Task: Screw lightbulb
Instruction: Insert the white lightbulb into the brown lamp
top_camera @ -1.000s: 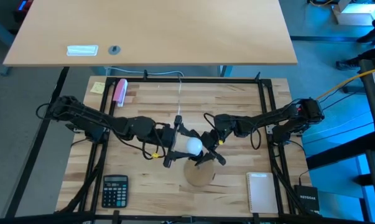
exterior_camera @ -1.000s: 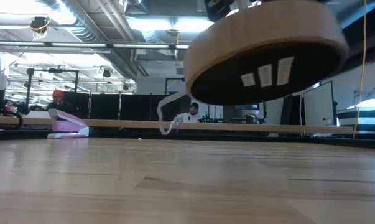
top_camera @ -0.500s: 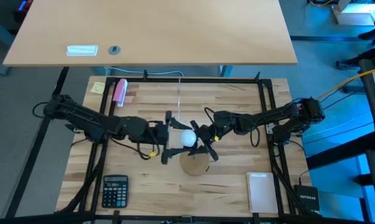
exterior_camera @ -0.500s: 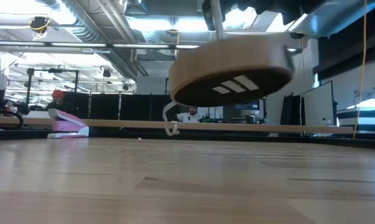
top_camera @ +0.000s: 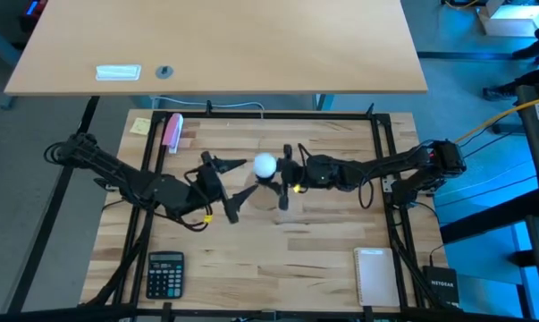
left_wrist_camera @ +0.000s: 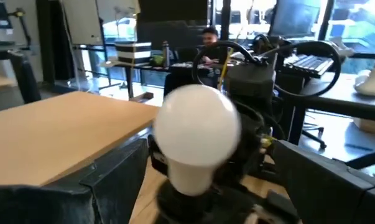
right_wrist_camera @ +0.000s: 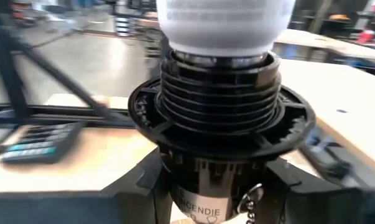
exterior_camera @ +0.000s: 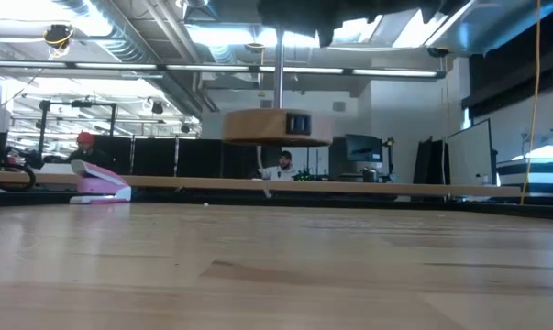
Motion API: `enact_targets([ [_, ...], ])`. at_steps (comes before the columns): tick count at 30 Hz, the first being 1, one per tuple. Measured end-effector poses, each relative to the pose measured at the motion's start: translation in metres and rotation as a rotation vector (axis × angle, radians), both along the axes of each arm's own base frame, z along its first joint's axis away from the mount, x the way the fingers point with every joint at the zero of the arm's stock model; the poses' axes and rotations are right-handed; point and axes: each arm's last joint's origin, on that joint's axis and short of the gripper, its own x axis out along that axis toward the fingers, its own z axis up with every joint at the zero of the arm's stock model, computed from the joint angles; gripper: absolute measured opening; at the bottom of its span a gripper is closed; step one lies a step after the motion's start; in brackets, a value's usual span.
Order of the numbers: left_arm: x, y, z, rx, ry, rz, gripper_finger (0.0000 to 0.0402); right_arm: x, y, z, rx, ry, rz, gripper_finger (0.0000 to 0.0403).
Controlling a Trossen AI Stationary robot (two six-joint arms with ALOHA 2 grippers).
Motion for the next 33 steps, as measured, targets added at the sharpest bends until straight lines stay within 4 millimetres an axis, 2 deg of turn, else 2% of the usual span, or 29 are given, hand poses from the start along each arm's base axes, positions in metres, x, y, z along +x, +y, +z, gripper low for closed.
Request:
enact_targets([
  [6,0.012,-0.001,-0.008,-0.017,-0.016,0.053,0.0335,0.000,-0.016,0.000,-0.001,0.004,-0.086,0.0149],
  [10,0.018,-0.001,-0.012,0.027,-0.010,0.229,0.0335,0.000,-0.020,0.000,0.000,0.003,-0.111,0.0149],
  [17,0.030,-0.006,-0.012,0.066,-0.034,0.251,0.0335,0.000,-0.020,-0.001,0.002,0.006,-0.107,0.0149],
  [22,0.045,-0.008,-0.001,0.099,-0.020,0.266,0.0335,0.001,-0.020,-0.002,0.002,0.005,-0.107,0.0149],
  [27,0.063,-0.002,0.007,0.138,0.024,0.364,0.0335,0.000,-0.020,-0.002,0.003,0.006,-0.107,0.0149],
  [33,0.073,0.007,0.000,0.128,0.042,0.423,0.0335,0.000,-0.020,-0.002,0.002,0.008,-0.107,0.0149],
])
